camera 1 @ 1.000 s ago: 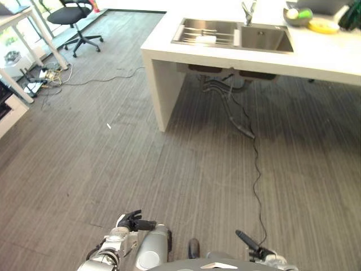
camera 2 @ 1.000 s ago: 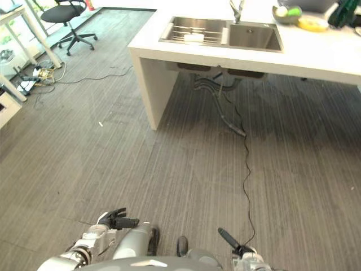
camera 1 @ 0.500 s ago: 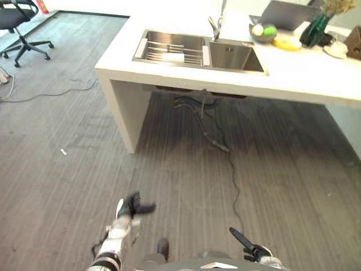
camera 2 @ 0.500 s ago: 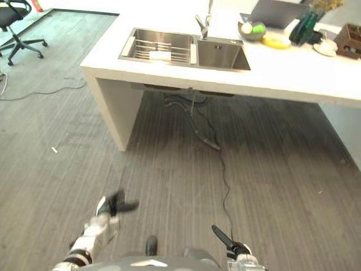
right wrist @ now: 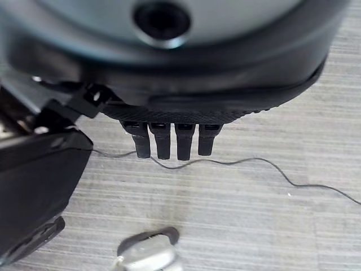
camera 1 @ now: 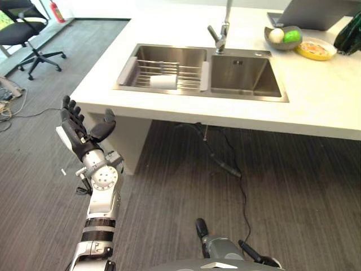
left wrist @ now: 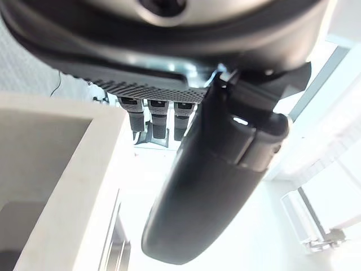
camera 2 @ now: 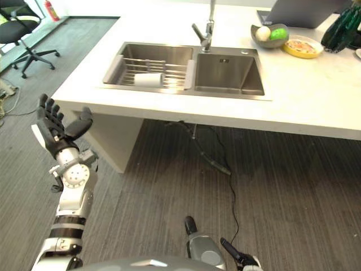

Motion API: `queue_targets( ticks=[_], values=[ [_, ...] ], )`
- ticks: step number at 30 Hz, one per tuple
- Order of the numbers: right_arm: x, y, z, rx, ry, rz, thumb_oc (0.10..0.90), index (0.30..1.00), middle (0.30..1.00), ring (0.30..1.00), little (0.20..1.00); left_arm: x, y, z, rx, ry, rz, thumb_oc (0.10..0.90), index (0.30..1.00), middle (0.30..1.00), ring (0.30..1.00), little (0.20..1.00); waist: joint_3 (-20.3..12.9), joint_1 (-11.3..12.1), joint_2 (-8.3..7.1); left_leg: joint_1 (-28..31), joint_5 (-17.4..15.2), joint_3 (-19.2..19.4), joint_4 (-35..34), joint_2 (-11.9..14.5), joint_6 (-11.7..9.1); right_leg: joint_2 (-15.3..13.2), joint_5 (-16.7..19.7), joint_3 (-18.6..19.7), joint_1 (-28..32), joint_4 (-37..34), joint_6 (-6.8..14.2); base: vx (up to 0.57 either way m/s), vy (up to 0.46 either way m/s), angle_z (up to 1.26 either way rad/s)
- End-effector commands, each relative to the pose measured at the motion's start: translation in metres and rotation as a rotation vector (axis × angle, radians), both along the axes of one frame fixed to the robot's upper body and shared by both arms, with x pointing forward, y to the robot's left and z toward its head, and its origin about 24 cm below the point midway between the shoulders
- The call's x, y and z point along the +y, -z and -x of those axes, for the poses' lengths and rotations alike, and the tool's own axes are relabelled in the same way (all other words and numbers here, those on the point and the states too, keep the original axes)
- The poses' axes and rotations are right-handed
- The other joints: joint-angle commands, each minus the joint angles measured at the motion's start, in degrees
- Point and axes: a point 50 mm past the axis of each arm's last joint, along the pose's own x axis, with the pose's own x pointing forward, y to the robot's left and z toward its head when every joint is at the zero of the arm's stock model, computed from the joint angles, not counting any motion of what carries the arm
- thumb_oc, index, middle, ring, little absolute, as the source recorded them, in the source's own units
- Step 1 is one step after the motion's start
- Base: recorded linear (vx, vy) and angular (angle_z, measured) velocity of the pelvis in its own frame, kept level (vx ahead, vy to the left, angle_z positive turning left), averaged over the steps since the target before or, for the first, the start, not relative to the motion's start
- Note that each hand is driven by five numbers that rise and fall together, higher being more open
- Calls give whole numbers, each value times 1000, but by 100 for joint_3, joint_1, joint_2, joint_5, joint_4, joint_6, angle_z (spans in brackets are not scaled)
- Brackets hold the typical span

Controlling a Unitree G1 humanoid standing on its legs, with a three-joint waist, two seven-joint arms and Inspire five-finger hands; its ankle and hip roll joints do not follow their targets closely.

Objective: Place the dishes in the dishwasher.

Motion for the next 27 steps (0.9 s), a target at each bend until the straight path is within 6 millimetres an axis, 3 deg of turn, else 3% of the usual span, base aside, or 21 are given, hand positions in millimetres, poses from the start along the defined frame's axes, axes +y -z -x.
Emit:
queue_targets(
  ticks=[1, 2, 3, 4, 5, 7, 8, 10, 13, 17, 19, 21, 23, 24, 25, 26, 27],
  values=[
    [3, -2, -13, -43, -35, -5, 800, 900, 900, 900, 900, -15, -47, -6, -197, 149, -139, 800, 900, 900, 900, 900, -314, -103, 89, -527, 1014, 417, 775, -96, 2, -317, -608, 21, 569, -167, 495, 395, -287, -15],
    [3, -2, -13, -44, -35, -6, 800, 900, 900, 900, 900, -15, -47, -7, -198, 150, -139, 800, 900, 900, 900, 900, -313, -125, 88, -593, 972, 393, 879, -105, 2, -327, -596, -3, 569, -186, 499, 333, -329, 4],
    [-6, -5, -17, -48, -47, 11, 800, 900, 900, 900, 900, -20, -55, -10, -164, 226, -283, 800, 900, 900, 900, 900, -132, 5, -4, -1116, 1195, 681, 1995, -127, -57, -446, -739, -143, 934, -210, 361, 306, -201, 53],
    [-21, -11, -27, -65, -16, 35, 800, 900, 900, 900, 900, -23, -58, -16, -103, 315, -431, 800, 900, 900, 900, 900, -76, 155, -35, -1675, 1156, 1203, 1952, 48, -10, -589, -876, -348, 1339, -430, 286, 522, -174, 98],
    [-26, -17, -42, -83, -43, 33, 800, 900, 900, 900, 900, -27, -62, -24, -65, 442, -470, 800, 900, 900, 900, 900, -186, 261, 64, -1759, 1187, 1372, 1132, 12, 19, -587, -875, -378, 1528, -702, 337, 501, -1, 98],
    [-26, -18, -48, -84, -75, 35, 800, 900, 900, 900, 900, -30, -60, -25, -62, 483, -443, 800, 900, 900, 900, 900, -198, 300, 110, -1601, 1289, 1321, 737, -46, 27, -574, -873, -360, 1620, -814, 360, 281, 49, 49],
    [-28, -21, -54, -94, -127, 45, 800, 900, 900, 900, 900, -33, -67, -32, -33, 488, -559, 800, 900, 900, 900, 900, -249, 283, 242, -1563, 1548, 1313, 293, -14, -40, -601, -901, -432, 1756, -985, 414, 204, 66, 33],
    [-30, -23, -58, -107, -116, 39, 800, 900, 900, 900, 900, -29, -75, -31, -35, 488, -623, 800, 900, 900, 900, 900, -341, 228, 322, -1349, 1462, 1351, 51, -16, 43, -590, -993, -466, 1805, -964, 421, 262, 83, 17],
    [-29, -21, -53, -92, -102, 17, 800, 900, 900, 900, 900, -30, -87, -35, -47, 492, -702, 800, 900, 900, 900, 900, -434, 205, 262, -1161, 1390, 1366, -16, -77, 129, -583, -1134, -459, 1823, -751, 426, 207, 58, -8],
    [-9, -16, -54, -87, -182, -28, 800, 900, 900, 900, 900, -43, -115, -37, -107, 483, -866, 800, 900, 900, 900, 900, -328, 220, 255, -918, 1285, 1372, -197, -63, 303, -420, -1285, -551, 1284, 999, 624, 124, 87, -23],
    [-4, -17, -60, -112, -185, -46, 800, 900, 900, 900, 900, -51, -128, -39, -145, 486, -928, 800, 900, 900, 900, 900, -186, 97, 316, -770, 1240, 1232, -232, 24, 369, -216, -1060, -537, 792, 2038, 815, 79, 83, -22],
    [-3, -17, -61, -121, -172, -61, 800, 900, 900, 900, 900, -56, -133, -42, -142, 478, -1002, 800, 900, 900, 900, 900, -55, -83, 433, -629, 1248, 1047, -283, 148, 393, 168, -1030, -449, 293, 2892, 840, 150, 63, 13],
    [-6, -16, -56, -109, -172, -63, 800, 900, 900, 900, 900, -61, -140, -43, -147, 475, -1086, 800, 900, 900, 900, 900, -91, -199, 394, -432, 1199, 822, -433, 61, 388, 98, -1124, -312, 221, 2452, 681, 283, -9, 23],
    [-10, -15, -50, -88, -178, -54, 800, 900, 900, 900, 900, -66, -146, -47, -149, 494, -1152, 800, 900, 900, 900, 900, -184, -326, 349, -394, 1158, 653, -481, -57, 364, 109, -1316, 100, 342, 1511, 589, 207, -47, 28],
    [-9, -15, -50, -90, -176, -56, 800, 900, 900, 900, 900, -66, -147, -48, -151, 495, -1154, 800, 900, 900, 900, 900, -166, -325, 350, -425, 1209, 649, -459, -42, 357, 110, -1200, 95, 377, 1394, 596, 196, -64, 64],
    [-16, -11, -36, -23, -158, -41, 800, 900, 900, 900, 900, -64, -148, -48, -114, 510, -1219, 800, 900, 900, 900, 900, -234, -309, 314, -413, 1151, 627, -458, -95, 319, -44, -1115, 124, 505, 748, 620, 50, -30, 67],
    [-16, -11, -36, -23, -158, -42, 800, 900, 900, 900, 900, -64, -148, -48, -114, 511, -1220, 800, 900, 900, 900, 900, -235, -313, 312, -415, 1152, 620, -455, -93, 321, -48, -1095, 118, 524, 709, 621, 122, -46, 60]
  ],
)
